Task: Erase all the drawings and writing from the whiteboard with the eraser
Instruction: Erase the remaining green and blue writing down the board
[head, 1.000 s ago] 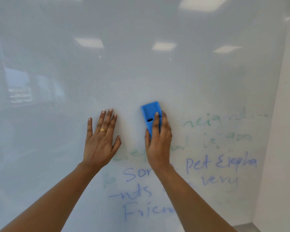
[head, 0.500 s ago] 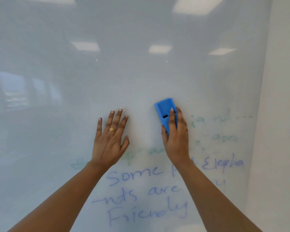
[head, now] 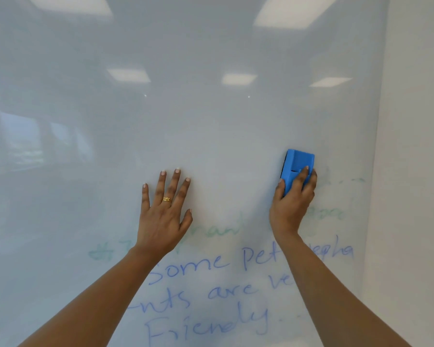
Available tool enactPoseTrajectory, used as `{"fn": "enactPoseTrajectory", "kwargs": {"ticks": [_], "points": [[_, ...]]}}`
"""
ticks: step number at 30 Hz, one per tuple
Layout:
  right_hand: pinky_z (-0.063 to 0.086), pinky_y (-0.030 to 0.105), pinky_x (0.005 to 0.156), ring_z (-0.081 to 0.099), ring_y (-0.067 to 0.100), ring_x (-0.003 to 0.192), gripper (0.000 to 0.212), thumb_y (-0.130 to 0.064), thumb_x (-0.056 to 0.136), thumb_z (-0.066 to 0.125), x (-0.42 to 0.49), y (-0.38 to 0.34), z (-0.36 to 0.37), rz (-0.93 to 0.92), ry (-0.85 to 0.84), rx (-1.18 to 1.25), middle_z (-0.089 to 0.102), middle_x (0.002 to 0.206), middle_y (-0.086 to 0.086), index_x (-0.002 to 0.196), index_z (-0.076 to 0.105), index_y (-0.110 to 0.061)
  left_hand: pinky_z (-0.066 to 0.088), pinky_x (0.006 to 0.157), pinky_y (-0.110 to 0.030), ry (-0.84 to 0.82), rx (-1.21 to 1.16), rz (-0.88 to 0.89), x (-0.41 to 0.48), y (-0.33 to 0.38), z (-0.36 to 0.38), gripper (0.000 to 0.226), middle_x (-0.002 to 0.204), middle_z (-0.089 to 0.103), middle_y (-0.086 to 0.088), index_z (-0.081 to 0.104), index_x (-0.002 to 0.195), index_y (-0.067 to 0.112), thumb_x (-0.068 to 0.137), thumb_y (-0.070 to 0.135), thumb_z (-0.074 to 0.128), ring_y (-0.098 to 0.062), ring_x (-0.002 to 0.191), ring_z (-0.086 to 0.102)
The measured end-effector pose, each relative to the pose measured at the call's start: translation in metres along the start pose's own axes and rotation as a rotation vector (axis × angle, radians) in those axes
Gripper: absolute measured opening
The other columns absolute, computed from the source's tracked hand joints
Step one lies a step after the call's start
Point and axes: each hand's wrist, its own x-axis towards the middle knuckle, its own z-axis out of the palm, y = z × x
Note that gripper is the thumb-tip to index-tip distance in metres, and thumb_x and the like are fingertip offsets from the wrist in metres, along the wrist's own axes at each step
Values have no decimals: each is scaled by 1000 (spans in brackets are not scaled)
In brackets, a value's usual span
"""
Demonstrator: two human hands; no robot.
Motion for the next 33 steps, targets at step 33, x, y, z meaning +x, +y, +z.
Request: {"fn": "enactPoseTrajectory", "kwargs": {"ticks": [33], "points": [[38,40,101,38,33,125,57,-33,95,35,57,82,-42,-321,-62,-75,30,146,21,143,28,-5,13,113,-46,65,-71,211,77,129,19,59,153,26,-8,40,140,10,88,37,35,-21,141,19]]}}
